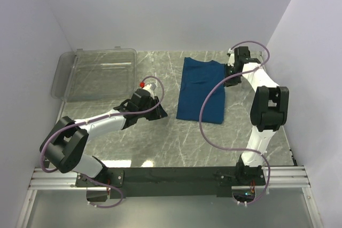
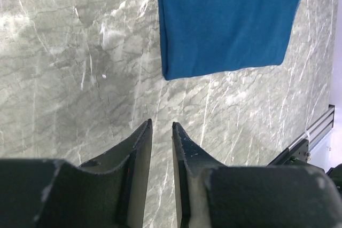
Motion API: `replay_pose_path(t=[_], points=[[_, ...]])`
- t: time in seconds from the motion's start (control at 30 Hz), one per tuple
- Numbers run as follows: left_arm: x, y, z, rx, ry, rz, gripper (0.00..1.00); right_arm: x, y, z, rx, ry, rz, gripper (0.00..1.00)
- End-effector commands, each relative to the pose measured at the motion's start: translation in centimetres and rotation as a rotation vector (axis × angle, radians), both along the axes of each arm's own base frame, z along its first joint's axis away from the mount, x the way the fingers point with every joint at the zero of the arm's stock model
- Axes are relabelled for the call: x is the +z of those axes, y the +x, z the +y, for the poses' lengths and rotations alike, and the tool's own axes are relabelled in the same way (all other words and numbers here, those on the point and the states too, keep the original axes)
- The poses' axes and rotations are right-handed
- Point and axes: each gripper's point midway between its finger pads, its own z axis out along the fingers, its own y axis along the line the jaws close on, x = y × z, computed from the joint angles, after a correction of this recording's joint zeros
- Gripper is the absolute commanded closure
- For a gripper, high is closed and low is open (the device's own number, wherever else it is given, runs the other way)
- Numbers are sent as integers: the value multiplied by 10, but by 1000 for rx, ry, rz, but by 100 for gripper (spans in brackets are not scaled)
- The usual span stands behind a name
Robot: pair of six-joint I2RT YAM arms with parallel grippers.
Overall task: Fold and stack the t-shirts
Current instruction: Fold the tshirt
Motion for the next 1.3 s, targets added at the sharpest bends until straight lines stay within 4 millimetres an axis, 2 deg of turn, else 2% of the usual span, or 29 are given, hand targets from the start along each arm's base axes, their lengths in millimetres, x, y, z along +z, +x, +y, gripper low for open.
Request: replay_pose_path(t=[0.0, 0.07, 0.1, 0.17, 0.2, 0.23, 0.27, 0.3, 0.33, 0.37, 0.4, 0.47, 0.5, 0.53, 0.6, 0.63, 0.73, 0.9, 0.93, 1.27], points=[[16, 7, -6, -5, -27, -31, 73, -4, 9, 4, -5, 81, 21, 64], [17, 8, -6, -11, -21, -34, 73, -6, 10, -1, -17, 76, 21, 54], [21, 9, -7, -14, -25, -43, 73, -4, 10, -4, -23, 70, 15, 44], [23, 10, -8, -24, -23, -49, 72, 5, 12, -19, -39, 37, -31, 37], [28, 13, -10, -26, -26, -59, 72, 20, 14, -25, -21, 17, -79, 32], [27, 13, -11, -31, -25, -54, 72, 25, 10, -28, 9, 17, -92, 31], [27, 13, -14, -41, -28, -53, 71, 34, 5, -18, 93, 88, -114, 30], [30, 12, -18, -55, -35, -52, 70, 47, -15, -6, 208, 127, -111, 29], [24, 12, -20, -62, -30, -36, 69, 43, -31, -1, 387, 103, -119, 29], [22, 11, -24, -73, -29, -29, 68, 48, -49, 19, 523, 189, -143, 27], [18, 9, -31, -90, -25, -19, 67, 39, -83, 25, 695, 187, -121, 26], [14, 9, -39, -99, -15, -8, 64, 27, -113, 32, 807, 201, -95, 26], [16, 11, -45, -100, -19, -9, 63, 14, -135, 32, 865, 198, -75, 26], [8, 12, -48, -95, -7, 11, 62, 7, -140, 30, 858, 182, -68, 26], [7, 18, -53, -74, -19, 27, 58, -1, -140, 23, 817, 122, -71, 26], [-1, 20, -55, -68, -12, 43, 55, -9, -146, 22, 788, 121, -49, 26], [-9, 25, -61, -60, -11, 74, 50, -16, -146, 19, 716, 113, -31, 26], [-21, 32, -73, -68, -9, 121, 49, -33, -152, 19, 655, 134, 35, 26], [-29, 30, -74, -73, -3, 141, 49, -34, -152, 21, 652, 150, 40, 26], [-52, 20, -85, -112, 14, 206, 49, -53, -160, 32, 617, 209, 155, 30]])
